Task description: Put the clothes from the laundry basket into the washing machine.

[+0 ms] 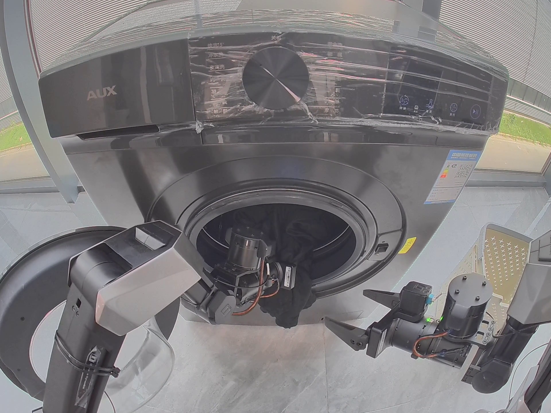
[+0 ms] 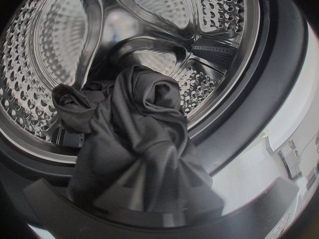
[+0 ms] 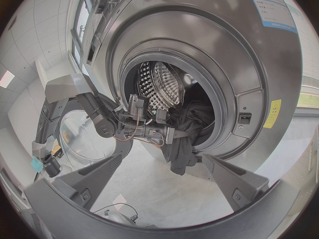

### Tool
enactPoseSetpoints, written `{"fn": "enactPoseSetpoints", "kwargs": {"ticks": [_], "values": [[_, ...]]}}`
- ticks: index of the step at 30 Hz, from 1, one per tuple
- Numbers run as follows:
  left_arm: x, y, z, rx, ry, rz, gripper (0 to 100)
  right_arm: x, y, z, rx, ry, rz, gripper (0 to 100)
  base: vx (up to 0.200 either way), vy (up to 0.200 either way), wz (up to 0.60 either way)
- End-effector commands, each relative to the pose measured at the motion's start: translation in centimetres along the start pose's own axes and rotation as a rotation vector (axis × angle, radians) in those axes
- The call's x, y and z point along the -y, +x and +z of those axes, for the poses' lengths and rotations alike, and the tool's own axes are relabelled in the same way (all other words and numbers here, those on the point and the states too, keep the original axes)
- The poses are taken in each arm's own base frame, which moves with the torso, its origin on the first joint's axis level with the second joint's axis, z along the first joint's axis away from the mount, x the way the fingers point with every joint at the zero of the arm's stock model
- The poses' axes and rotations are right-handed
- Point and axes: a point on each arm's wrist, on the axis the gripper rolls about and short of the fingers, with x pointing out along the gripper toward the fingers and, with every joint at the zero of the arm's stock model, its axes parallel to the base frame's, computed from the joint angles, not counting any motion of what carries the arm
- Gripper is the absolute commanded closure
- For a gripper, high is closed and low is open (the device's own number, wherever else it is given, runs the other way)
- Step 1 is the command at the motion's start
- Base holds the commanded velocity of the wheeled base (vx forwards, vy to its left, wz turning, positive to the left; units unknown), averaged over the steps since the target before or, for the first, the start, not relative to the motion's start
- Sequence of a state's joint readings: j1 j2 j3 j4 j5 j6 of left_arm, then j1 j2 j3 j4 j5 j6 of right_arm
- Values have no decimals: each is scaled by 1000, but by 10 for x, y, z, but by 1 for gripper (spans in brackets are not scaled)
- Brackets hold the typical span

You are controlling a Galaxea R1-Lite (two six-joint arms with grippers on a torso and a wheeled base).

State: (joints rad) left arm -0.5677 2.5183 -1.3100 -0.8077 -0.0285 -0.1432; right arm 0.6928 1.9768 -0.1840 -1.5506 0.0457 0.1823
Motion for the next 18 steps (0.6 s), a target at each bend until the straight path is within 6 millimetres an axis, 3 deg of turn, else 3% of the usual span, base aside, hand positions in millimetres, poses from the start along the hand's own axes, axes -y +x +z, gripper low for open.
{"fn": "enactPoseSetpoints", "kwargs": {"ticks": [1, 10, 18], "values": [[-1, 6, 4, 25, -15, 9, 100, 0, 1, 0, 3, 0, 1, 0, 0, 0, 0], [-14, 26, 47, 227, -123, 109, 100, 0, 1, 1, 7, 0, 2, 0, 0, 0, 0], [-22, 41, 60, 327, -132, 151, 100, 0, 2, 2, 10, 0, 3, 0, 0, 0, 0]]}}
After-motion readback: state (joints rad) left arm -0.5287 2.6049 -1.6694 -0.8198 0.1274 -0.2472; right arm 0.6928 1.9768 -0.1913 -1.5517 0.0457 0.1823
